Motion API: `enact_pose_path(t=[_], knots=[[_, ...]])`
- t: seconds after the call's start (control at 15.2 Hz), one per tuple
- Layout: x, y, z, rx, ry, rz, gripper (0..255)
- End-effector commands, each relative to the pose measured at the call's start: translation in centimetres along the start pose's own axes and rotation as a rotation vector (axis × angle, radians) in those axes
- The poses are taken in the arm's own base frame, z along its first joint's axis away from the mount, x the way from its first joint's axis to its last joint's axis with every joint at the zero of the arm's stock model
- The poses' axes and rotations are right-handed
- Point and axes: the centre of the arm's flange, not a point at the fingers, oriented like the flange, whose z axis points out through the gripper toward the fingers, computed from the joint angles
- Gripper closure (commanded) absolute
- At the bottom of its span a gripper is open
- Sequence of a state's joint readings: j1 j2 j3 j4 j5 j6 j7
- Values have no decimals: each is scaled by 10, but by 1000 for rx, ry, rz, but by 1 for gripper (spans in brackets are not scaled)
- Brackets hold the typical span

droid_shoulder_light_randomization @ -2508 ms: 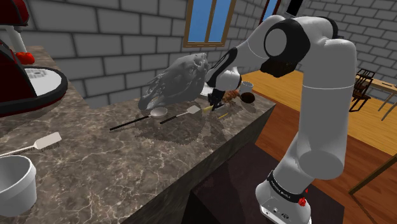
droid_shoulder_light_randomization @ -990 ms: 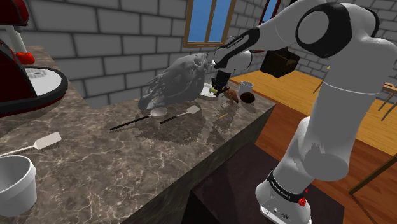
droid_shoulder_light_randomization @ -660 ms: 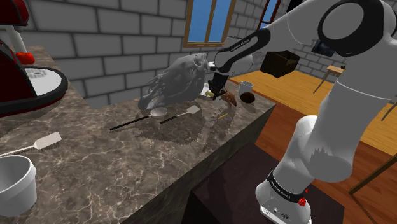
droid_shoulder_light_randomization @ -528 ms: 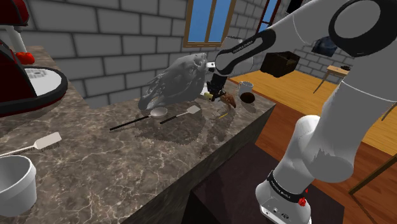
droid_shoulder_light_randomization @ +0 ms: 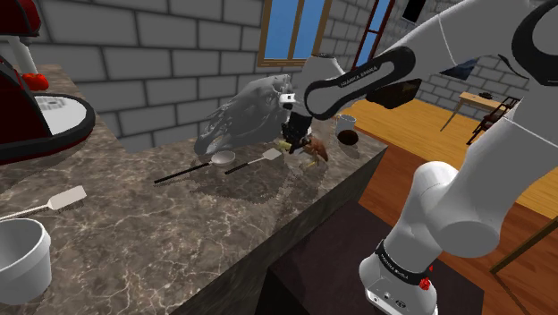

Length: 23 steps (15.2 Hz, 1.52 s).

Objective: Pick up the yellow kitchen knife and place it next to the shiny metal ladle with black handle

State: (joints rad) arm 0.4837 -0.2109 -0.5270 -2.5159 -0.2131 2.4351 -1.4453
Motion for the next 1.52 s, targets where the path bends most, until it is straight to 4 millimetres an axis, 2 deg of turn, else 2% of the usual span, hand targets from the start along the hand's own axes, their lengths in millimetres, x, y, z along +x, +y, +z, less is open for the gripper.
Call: enact_pose_path(t=[0.0,1.19,1.25,1.45], knots=[[26,-10,-2,-2,-1,3,255],[243,-104,-23,-2,-1,3,255],[262,-112,-25,-2,-1,3,255],[262,-113,-9,-2,-1,3,255]])
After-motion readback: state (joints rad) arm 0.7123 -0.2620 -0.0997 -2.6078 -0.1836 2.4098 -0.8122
